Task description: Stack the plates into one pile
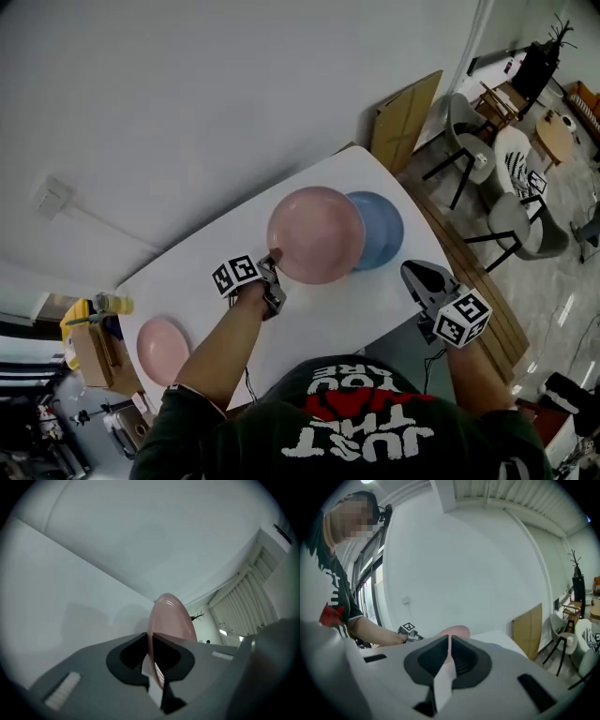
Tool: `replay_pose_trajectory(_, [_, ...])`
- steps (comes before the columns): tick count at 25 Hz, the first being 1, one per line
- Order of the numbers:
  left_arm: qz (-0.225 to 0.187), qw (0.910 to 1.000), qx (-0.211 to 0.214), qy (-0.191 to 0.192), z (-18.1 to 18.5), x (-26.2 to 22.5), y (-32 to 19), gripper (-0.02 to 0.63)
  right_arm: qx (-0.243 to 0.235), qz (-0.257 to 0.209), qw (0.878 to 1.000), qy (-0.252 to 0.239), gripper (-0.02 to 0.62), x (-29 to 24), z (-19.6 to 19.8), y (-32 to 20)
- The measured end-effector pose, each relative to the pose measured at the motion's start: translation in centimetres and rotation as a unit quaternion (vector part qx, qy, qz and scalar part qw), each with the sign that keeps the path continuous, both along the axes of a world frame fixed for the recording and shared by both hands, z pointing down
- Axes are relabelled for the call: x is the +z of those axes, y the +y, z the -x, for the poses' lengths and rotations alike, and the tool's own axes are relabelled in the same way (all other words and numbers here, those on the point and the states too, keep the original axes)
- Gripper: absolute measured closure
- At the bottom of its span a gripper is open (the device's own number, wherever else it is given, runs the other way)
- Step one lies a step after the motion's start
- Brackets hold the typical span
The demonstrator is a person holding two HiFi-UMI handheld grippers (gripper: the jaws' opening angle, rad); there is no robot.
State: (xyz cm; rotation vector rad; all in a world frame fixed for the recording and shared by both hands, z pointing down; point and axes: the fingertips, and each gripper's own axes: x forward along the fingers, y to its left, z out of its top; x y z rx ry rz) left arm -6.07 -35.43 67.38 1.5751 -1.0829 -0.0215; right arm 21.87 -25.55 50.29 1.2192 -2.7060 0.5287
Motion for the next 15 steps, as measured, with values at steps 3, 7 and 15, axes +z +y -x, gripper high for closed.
replay_pose_trajectory(3, [0.012, 0.9994, 0.029, -0.013, -5.8, 1.0, -2.2, 0.580, 0.032, 0.002, 0.999, 0.001, 0.588, 0.1, -4.8, 0.1])
replay_pose_trajectory(7, [0.037, 0.9972, 0.053, -0.038, -11.2, 3.2, -3.7, 0.578, 0.067, 0.015, 0.998, 0.004, 0.588, 1.0, -10.4, 1.1])
replay_pose_trajectory(15, [0.048, 0.9895, 0.087, -0.105, -15.1, 5.8, -4.4, 0.572, 0.095, 0.025, 0.995, 0.001, 0.588, 2.4, -15.7, 1.7])
